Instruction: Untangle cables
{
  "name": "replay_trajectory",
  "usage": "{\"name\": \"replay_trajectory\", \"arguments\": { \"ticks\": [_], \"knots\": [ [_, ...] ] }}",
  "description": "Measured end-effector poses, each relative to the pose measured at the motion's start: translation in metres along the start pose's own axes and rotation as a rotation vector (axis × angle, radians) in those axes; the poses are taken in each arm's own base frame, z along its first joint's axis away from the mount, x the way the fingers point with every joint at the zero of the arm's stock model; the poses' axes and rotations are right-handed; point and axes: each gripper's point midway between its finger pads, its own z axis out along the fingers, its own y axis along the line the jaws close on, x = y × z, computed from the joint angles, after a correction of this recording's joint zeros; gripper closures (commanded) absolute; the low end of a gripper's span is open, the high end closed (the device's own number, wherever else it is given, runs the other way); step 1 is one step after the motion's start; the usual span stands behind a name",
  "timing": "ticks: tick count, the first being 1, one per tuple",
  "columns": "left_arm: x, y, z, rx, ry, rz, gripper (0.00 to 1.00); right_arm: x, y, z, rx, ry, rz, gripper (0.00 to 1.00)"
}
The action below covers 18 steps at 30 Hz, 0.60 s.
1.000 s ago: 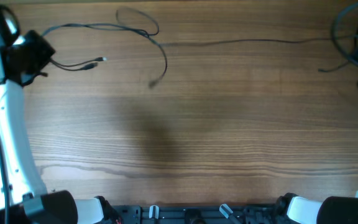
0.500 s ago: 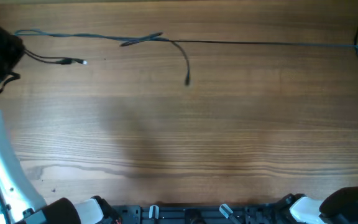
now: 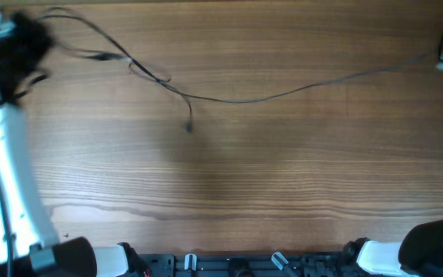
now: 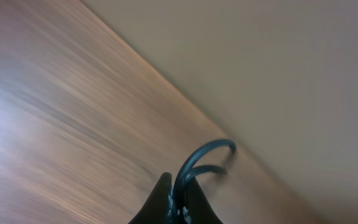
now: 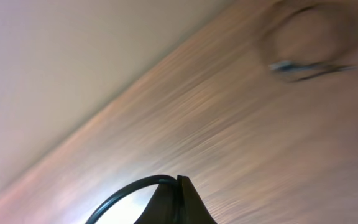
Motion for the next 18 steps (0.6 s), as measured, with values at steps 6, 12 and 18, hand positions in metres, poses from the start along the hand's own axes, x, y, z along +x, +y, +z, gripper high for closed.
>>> {"name": "replay_trajectory", "arguments": {
  "ticks": [6, 12, 18],
  "knots": [
    [0.146, -0.093, 0.081, 0.082, 0.335, 0.212, 0.96, 0.112, 0.146, 0.018, -0.207, 0.28, -0.261, 0.96],
    [0.181, -0.09, 0.107, -0.033, 0.348, 0.309, 0.0, 0.212, 0.212, 0.025, -0.238, 0.413, -0.482, 0.0],
    [0.111, -0.043, 0.088, -0.125, 0.221, 0.207, 0.0, 0.261, 0.244, 0.05, -0.32, 0.498, -0.525, 0.0]
  ]
}}
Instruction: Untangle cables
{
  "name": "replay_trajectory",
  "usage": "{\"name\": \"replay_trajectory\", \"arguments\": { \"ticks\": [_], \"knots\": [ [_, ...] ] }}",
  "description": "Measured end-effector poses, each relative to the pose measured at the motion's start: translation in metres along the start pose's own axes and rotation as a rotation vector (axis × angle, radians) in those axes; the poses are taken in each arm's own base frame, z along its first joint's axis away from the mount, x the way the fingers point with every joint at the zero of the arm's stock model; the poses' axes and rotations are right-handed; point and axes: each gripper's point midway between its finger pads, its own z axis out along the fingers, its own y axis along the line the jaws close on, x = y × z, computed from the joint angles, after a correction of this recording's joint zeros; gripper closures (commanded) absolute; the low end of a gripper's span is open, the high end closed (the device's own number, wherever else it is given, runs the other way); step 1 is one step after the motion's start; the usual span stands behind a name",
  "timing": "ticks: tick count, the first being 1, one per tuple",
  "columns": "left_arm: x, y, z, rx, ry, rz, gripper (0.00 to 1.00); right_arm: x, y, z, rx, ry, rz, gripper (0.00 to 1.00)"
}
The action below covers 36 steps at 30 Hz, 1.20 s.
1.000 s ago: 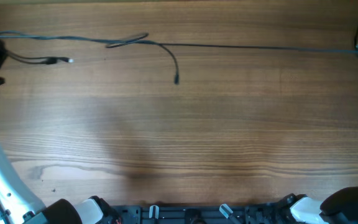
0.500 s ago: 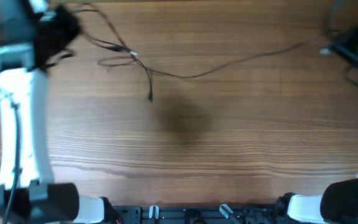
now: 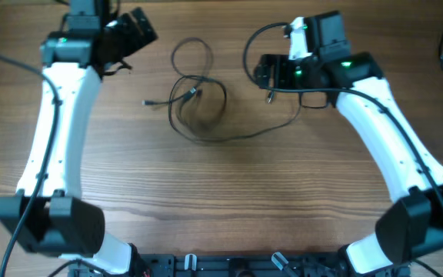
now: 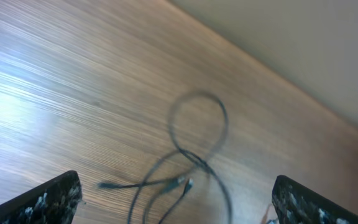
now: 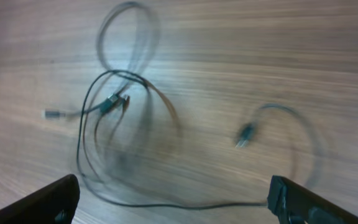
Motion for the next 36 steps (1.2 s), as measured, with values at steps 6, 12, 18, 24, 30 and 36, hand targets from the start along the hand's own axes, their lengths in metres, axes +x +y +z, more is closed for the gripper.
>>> {"name": "replay_trajectory", "arguments": {
  "ticks": [6, 12, 18, 24, 30, 36],
  "knots": [
    [-0.031, 0.044, -0.081, -0.037, -0.132, -0.088, 0.0, 0.001, 0.1, 0.088, -0.208, -0.07, -0.111, 0.06],
    [-0.024, 0.047, -0.084, -0.049, -0.109, -0.082, 0.0, 0.05, 0.081, 0.203, -0.218, 0.064, 0.182, 0.13],
    [-0.021, 0.048, -0.083, -0.056, -0.097, -0.081, 0.0, 0.01, 0.125, 0.197, -0.377, -0.122, 0.105, 0.14],
    [-0.021, 0.049, -0.083, -0.058, -0.095, -0.061, 0.0, 0.002, 0.085, 0.204, -0.229, -0.151, 0.163, 0.16],
    [-0.016, 0.051, -0.083, -0.067, -0.077, -0.062, 0.0, -0.004, 0.06, 0.209, -0.167, -0.174, 0.218, 0.07],
    [-0.014, 0.052, -0.083, -0.071, -0.069, -0.063, 0.0, -0.009, 0.059, 0.231, -0.204, -0.209, 0.28, 0.15]
  ]
}}
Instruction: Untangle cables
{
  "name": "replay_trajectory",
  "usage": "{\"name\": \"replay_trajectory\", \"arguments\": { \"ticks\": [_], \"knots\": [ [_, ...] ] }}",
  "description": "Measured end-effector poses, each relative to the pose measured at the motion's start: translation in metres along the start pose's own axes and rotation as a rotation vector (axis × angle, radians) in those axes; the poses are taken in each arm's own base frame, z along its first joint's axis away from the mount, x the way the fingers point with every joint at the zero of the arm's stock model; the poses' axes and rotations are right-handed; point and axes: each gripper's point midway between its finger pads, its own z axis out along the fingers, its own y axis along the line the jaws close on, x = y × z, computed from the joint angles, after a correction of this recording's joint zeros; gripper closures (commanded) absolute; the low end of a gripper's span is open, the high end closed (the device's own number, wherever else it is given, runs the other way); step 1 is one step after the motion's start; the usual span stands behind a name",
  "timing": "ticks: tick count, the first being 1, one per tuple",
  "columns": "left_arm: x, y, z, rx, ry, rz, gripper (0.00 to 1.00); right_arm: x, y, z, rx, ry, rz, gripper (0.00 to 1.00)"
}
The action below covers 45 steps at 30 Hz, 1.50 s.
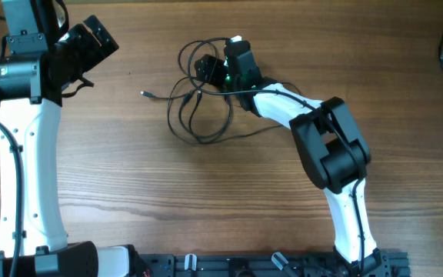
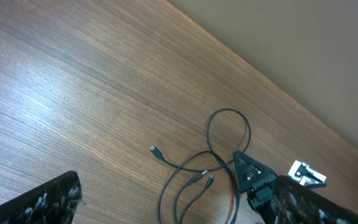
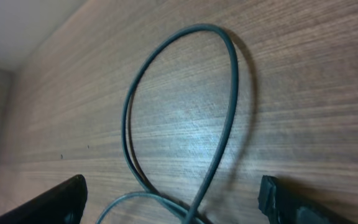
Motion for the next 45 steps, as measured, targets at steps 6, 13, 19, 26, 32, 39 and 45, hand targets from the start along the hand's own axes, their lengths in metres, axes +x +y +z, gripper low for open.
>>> {"name": "replay_trajectory", "arguments": {
  "ticks": [6, 13, 19, 26, 32, 39, 45],
  "knots": [
    [0.003, 0.001, 0.0, -0.005, 0.01, 0.0, 0.0, -0.007, 0.006, 0.018, -0.071, -0.048, 0.024, 0.29],
    [0.003, 0.001, 0.0, -0.006, 0.011, 0.015, 0.0, 0.006, -0.009, 0.029, -0.046, -0.018, 0.025, 0.95],
    [0.003, 0.002, 0.0, -0.006, 0.011, 0.026, 0.0, 0.011, -0.013, 0.011, 0.0, 0.063, -0.032, 0.96],
    [0.013, -0.008, 0.011, 0.048, 0.075, 0.025, 0.0, -0.066, 0.068, -0.164, 0.123, 0.019, -0.415, 0.96],
    [0.041, -0.028, 0.05, 0.155, 0.245, 0.075, 0.0, -0.129, 0.158, -0.364, 0.065, -0.288, -0.584, 0.96],
    [0.106, -0.099, 0.117, 0.38, 0.392, 0.419, 0.0, -0.119, 0.151, -0.394, 0.101, -0.282, -0.598, 0.96],
    [0.184, -0.133, 0.103, 0.629, 0.488, 0.978, 0.0, -0.114, 0.144, -0.392, 0.124, -0.253, -0.593, 0.96]
  ]
}}
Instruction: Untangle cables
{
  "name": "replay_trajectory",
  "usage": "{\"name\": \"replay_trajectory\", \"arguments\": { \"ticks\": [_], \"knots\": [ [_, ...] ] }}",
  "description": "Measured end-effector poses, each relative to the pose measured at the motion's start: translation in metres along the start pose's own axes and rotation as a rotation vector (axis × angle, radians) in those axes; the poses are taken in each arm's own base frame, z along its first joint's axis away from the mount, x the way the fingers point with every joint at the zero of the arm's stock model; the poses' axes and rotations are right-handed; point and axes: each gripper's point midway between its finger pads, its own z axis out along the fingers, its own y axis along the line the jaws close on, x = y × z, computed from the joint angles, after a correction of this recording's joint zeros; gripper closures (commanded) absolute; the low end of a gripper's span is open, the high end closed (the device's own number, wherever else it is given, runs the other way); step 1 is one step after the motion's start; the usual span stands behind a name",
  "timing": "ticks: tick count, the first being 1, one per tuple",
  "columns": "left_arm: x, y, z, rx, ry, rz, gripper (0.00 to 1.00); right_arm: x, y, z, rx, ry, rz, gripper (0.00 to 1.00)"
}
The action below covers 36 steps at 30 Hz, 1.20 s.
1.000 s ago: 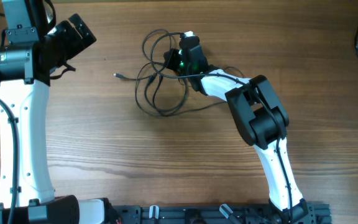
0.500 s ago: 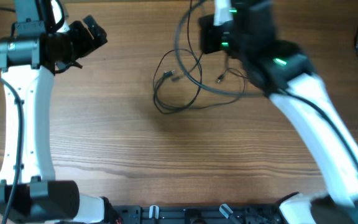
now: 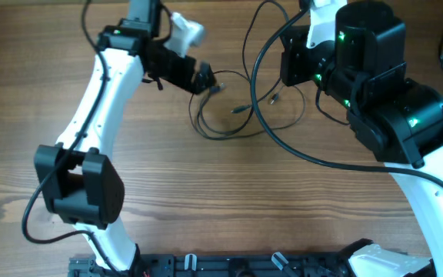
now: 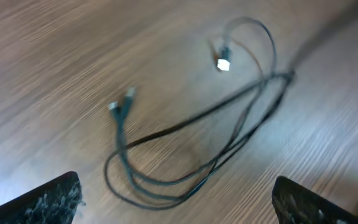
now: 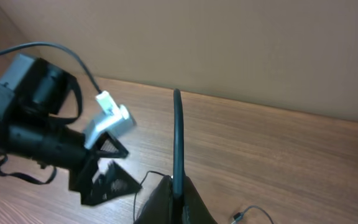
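A tangle of thin dark cables (image 3: 221, 115) lies on the wooden table, its loops and two plug ends (image 4: 222, 62) showing in the left wrist view. My left gripper (image 3: 201, 79) hangs open at the tangle's left edge, nothing between its fingers (image 4: 51, 199). My right gripper (image 5: 178, 202) is raised above the table and shut on a thicker dark cable (image 5: 177, 137) that stands straight up from its jaws. In the overhead view this cable (image 3: 256, 108) arcs from the right gripper (image 3: 292, 58) round the tangle's right side.
Another dark cable bundle lies at the table's far right edge. The table's back edge meets a plain wall (image 5: 229, 43). My left arm (image 3: 102, 100) spans the left side and the bulky right arm (image 3: 391, 100) covers the right.
My left gripper has moved from the far left corner to the tangle's left edge, still open. The right gripper, then open low at a cable loop, is now raised and shut on a cable.
First both grippers were shut on a cable stretched across the table. Then both were open above a tangled heap. Then the right was open low at a loop with the left far away. Now the right holds a cable up and the left is at the tangle.
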Motion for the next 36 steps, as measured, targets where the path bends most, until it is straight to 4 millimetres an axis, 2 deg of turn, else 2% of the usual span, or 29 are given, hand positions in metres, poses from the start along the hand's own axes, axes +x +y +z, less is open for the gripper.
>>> {"name": "replay_trajectory", "arguments": {
  "ticks": [2, 5, 7, 9, 10, 11, 15, 17, 19, 21, 22, 23, 25, 28, 31, 33, 35, 36],
  "knots": [
    [0.002, -0.013, 0.017, 0.04, 0.027, 0.162, 0.01, 0.001, 0.0, 0.0, 0.001, 0.002, 0.0, 0.96],
    [0.001, -0.022, 0.031, 0.063, 0.035, 0.324, 0.02, 0.001, 0.0, 0.0, 0.001, 0.003, 0.008, 0.96],
    [-0.01, -0.021, 0.035, 0.048, -0.005, 0.397, 0.35, 0.001, -0.001, 0.0, 0.003, 0.003, 0.016, 0.96],
    [-0.02, -0.017, 0.044, 0.037, -0.04, 0.452, 0.38, 0.001, -0.001, 0.0, 0.004, 0.003, 0.034, 0.96],
    [-0.021, -0.016, 0.046, 0.038, -0.042, 0.457, 0.71, 0.001, -0.001, 0.0, 0.004, 0.003, 0.038, 0.96],
    [-0.019, -0.01, 0.058, 0.042, -0.036, 0.456, 0.96, 0.001, -0.001, 0.0, 0.004, 0.003, 0.044, 0.96],
    [0.003, 0.004, 0.095, 0.076, 0.039, 0.406, 0.96, 0.001, -0.001, 0.0, 0.004, 0.002, 0.068, 0.96],
    [0.006, 0.017, 0.094, 0.008, 0.069, 0.338, 0.96, 0.0, -0.002, 0.0, 0.007, 0.002, 0.072, 0.96],
    [-0.001, 0.045, 0.067, -0.145, 0.067, 0.234, 0.96, -0.004, -0.014, -0.003, 0.031, -0.013, 0.084, 0.96],
    [-0.01, 0.076, 0.013, -0.307, 0.01, 0.108, 0.96, -0.01, -0.038, -0.009, 0.082, -0.038, 0.11, 0.96],
    [-0.013, 0.093, -0.029, -0.393, -0.048, 0.018, 0.96, -0.016, -0.067, -0.018, 0.143, -0.062, 0.144, 0.96],
    [-0.014, 0.104, -0.067, -0.457, -0.102, -0.05, 0.96, -0.017, -0.085, -0.023, 0.173, -0.067, 0.165, 0.96],
    [-0.009, 0.124, -0.133, -0.561, -0.215, -0.201, 0.96, -0.018, -0.144, -0.04, 0.286, -0.092, 0.242, 0.96],
    [0.016, 0.155, -0.207, -0.673, -0.359, -0.463, 0.96, -0.013, -0.224, -0.077, 0.45, -0.135, 0.344, 0.96],
    [0.048, 0.182, -0.251, -0.737, -0.456, -0.699, 0.96, -0.001, -0.291, -0.125, 0.621, -0.185, 0.437, 0.96],
    [0.072, 0.195, -0.283, -0.779, -0.532, -0.842, 0.96, 0.013, -0.332, -0.167, 0.758, -0.218, 0.503, 0.96],
    [0.097, 0.198, -0.328, -0.843, -0.638, -0.958, 0.96, 0.025, -0.357, -0.2, 0.848, -0.244, 0.546, 0.96],
    [0.103, 0.194, -0.349, -0.866, -0.695, -0.986, 0.96, 0.028, -0.361, -0.206, 0.861, -0.246, 0.553, 0.96]
  ]
}}
